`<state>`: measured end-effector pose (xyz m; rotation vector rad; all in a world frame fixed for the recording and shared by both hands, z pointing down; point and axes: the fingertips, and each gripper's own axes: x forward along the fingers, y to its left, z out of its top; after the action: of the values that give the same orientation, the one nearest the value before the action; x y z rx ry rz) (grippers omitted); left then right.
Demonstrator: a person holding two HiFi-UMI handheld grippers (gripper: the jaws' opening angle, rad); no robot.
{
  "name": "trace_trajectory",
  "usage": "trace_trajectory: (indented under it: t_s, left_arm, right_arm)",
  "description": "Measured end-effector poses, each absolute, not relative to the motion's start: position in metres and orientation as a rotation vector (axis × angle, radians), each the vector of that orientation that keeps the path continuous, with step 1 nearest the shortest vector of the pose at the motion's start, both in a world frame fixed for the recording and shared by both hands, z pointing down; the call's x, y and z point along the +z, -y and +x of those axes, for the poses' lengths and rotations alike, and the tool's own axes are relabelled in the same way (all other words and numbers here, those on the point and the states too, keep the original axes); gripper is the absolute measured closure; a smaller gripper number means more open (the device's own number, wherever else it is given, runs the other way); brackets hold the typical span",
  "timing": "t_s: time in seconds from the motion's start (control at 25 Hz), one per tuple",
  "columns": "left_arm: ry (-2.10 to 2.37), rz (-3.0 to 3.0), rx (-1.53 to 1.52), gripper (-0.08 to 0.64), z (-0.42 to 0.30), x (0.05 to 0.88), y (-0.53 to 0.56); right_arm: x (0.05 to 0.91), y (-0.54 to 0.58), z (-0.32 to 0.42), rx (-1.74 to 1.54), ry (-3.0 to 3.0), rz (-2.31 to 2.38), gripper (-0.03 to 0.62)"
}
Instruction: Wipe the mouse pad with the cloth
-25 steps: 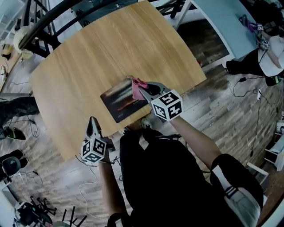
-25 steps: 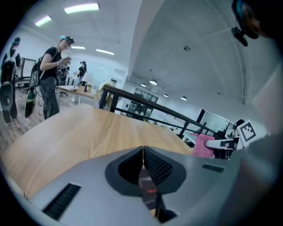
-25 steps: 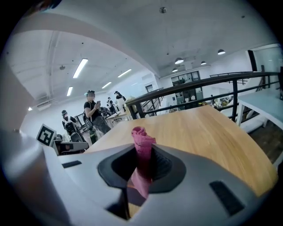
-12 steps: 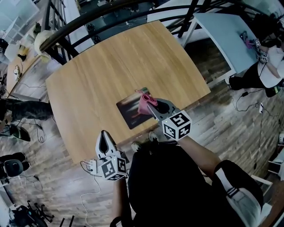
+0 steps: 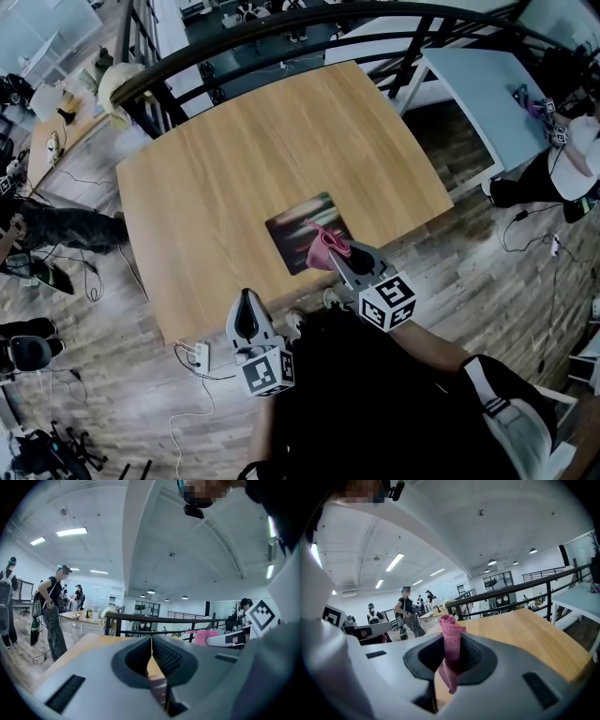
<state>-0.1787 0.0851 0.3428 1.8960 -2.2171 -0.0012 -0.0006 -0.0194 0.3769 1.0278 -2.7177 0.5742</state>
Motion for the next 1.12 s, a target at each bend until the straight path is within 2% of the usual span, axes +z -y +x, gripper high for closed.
trace_trajectory:
  t_s: [1.12]
  left_arm:
    - [2.19, 1.918, -0.001, 0.535, -0.172, 0.346, -0.084]
  right_arm:
    - [0.368, 0.003, -0.009, 0.516, 2.751, 1.021, 0.526]
